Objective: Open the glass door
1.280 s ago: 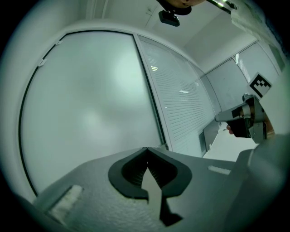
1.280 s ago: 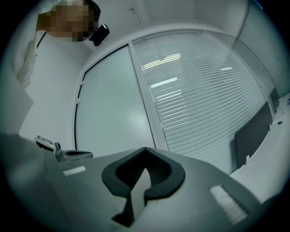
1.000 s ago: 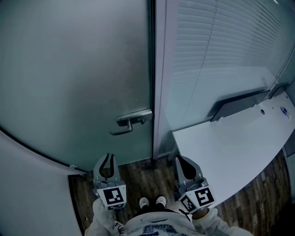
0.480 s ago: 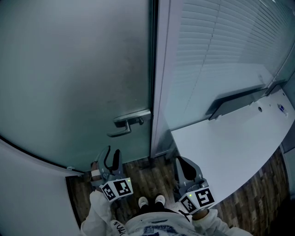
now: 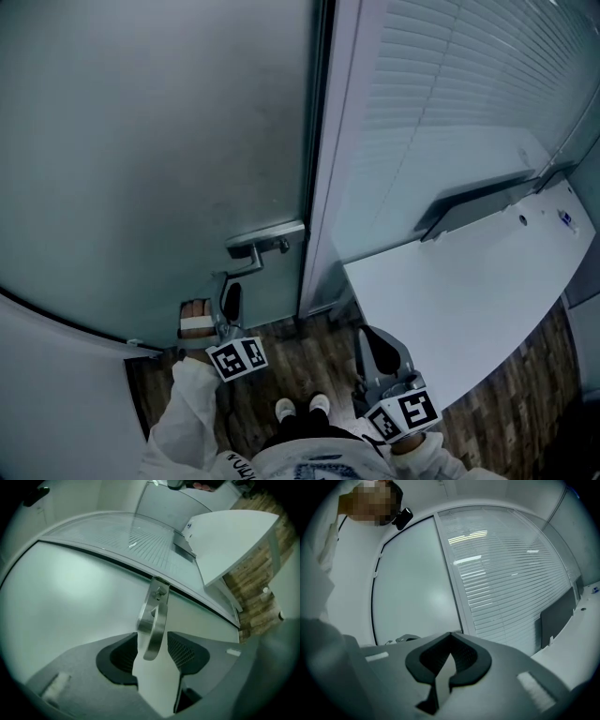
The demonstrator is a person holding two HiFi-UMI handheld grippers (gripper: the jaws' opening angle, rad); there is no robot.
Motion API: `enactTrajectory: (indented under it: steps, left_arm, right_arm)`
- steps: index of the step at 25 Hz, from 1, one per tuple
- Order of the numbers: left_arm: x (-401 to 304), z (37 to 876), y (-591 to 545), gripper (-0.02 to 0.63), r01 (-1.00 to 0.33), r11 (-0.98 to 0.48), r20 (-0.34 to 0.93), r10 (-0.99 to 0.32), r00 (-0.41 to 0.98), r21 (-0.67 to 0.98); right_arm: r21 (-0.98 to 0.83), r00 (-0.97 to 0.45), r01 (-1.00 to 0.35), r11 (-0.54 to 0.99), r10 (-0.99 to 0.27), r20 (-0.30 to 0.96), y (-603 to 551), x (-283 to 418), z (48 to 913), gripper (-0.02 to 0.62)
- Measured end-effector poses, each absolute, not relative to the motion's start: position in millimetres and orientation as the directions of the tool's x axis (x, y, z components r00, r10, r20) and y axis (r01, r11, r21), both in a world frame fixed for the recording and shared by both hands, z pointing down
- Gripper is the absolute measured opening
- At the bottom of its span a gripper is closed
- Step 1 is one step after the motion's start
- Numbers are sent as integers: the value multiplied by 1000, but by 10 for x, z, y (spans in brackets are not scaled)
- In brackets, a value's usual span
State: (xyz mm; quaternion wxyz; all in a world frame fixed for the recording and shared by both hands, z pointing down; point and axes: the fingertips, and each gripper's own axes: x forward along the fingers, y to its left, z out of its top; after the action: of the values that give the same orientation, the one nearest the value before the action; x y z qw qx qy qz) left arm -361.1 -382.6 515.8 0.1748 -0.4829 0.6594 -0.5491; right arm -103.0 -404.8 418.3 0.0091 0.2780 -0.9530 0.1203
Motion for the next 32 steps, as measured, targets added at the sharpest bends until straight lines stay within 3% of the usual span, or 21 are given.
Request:
enactTrajectory:
  steps: [12, 15, 20, 32]
  left_arm:
    - [-3664, 5378, -4078, 206, -329, -132, 281, -841, -463, -935]
    - [-3691, 5332, -4093, 133, -292, -110, 245, -841, -482, -950]
    - [-3694, 5331, -4098, 123, -261, -87, 211, -842, -496, -961]
    - [-3744, 5356, -4113, 126, -410, 37, 216, -804, -554, -911]
  right_arm:
    - [-230, -818, -574, 786, -566, 104, -4041, -1027, 4238, 5]
    - [-228, -815, -578, 783, -570, 109, -4000, -1051, 4234, 5]
    - [-224, -806, -591, 775, -580, 122, -3939, -1065, 4242, 5]
    - [-225, -824, -566, 793, -552, 125, -3941, -1116, 4276, 5]
